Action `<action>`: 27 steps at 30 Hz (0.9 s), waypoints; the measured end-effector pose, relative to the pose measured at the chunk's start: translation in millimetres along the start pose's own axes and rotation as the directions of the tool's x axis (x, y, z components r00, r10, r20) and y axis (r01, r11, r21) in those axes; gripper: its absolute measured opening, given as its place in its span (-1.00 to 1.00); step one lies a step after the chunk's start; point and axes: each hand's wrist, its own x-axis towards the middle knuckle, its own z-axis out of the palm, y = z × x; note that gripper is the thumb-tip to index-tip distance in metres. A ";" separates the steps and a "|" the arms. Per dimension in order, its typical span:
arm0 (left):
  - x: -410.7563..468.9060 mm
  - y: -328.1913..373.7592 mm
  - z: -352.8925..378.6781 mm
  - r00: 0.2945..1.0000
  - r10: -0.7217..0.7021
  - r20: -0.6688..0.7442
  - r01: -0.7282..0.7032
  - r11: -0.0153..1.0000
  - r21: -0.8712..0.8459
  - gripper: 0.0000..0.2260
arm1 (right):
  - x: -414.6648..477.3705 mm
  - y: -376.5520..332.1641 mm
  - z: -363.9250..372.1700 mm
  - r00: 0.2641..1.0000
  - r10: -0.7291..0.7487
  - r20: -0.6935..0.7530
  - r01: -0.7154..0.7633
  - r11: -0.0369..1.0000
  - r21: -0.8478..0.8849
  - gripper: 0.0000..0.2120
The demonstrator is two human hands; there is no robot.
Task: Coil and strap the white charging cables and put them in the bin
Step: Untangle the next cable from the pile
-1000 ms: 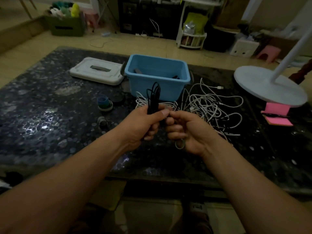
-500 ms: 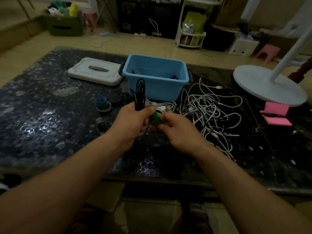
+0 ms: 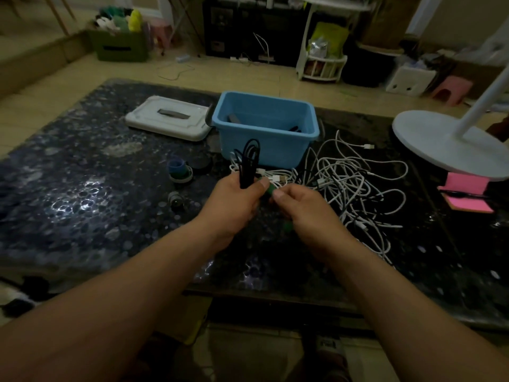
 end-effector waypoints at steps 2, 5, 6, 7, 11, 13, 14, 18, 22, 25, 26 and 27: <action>0.5 -2.4 0.4 0.999 -0.029 0.038 0.027 0.999 0.030 -0.80 | 3.8 -1.2 -3.4 0.997 -0.008 -0.077 0.017 0.994 0.110 -0.82; 1.1 -0.5 1.8 0.991 0.019 0.130 -0.034 0.992 0.118 -0.85 | 1.6 -11.3 -4.4 0.996 -0.080 -0.047 0.091 0.943 0.319 -0.86; -2.0 2.8 2.8 0.982 0.041 0.184 -0.069 0.986 0.151 -0.86 | -1.5 -14.4 -2.3 0.993 -0.118 0.006 0.110 0.939 0.326 -0.87; -2.1 2.9 2.7 0.970 0.070 0.233 -0.122 0.968 0.219 -0.83 | -4.1 -16.1 0.9 0.989 -0.142 0.049 0.122 0.952 0.281 -0.87; -3.2 8.6 -2.4 0.938 0.112 0.328 -0.263 0.846 0.465 -0.80 | -1.5 -6.8 7.1 0.989 -0.141 -0.047 0.140 0.990 -0.026 -0.81; -6.0 14.6 -3.5 0.929 0.105 0.354 -0.263 0.861 0.435 -0.81 | -0.8 -7.1 7.1 0.986 -0.139 -0.096 0.134 0.990 -0.049 -0.78; -9.8 18.6 -2.9 0.923 0.093 0.372 -0.239 0.898 0.369 -0.81 | -0.9 -7.7 6.5 0.984 -0.137 -0.114 0.133 0.990 -0.047 -0.77; -15.4 23.9 -1.3 0.925 -0.116 0.363 0.090 0.992 0.088 -0.83 | -2.9 -10.1 6.2 0.983 -0.124 -0.133 0.120 0.992 -0.041 -0.74; -14.9 20.9 -1.3 0.928 -0.167 0.333 0.152 0.986 0.071 -0.74 | -4.1 -7.1 7.0 0.985 -0.100 -0.140 0.098 0.995 -0.020 -0.73; -13.2 16.3 2.2 0.954 -0.151 0.258 0.139 0.988 0.067 -0.69 | -6.0 -4.9 10.2 0.984 -0.081 -0.157 0.082 0.997 -0.003 -0.74; -12.4 13.6 2.4 0.963 -0.142 0.230 0.131 0.990 0.061 -0.68 | -7.1 -5.7 10.9 0.984 -0.081 -0.156 0.083 0.996 0.009 -0.74; -10.9 10.8 2.5 0.971 -0.127 0.204 0.118 0.992 0.052 -0.68 | -8.3 -6.5 11.6 0.985 -0.085 -0.153 0.089 0.996 0.023 -0.74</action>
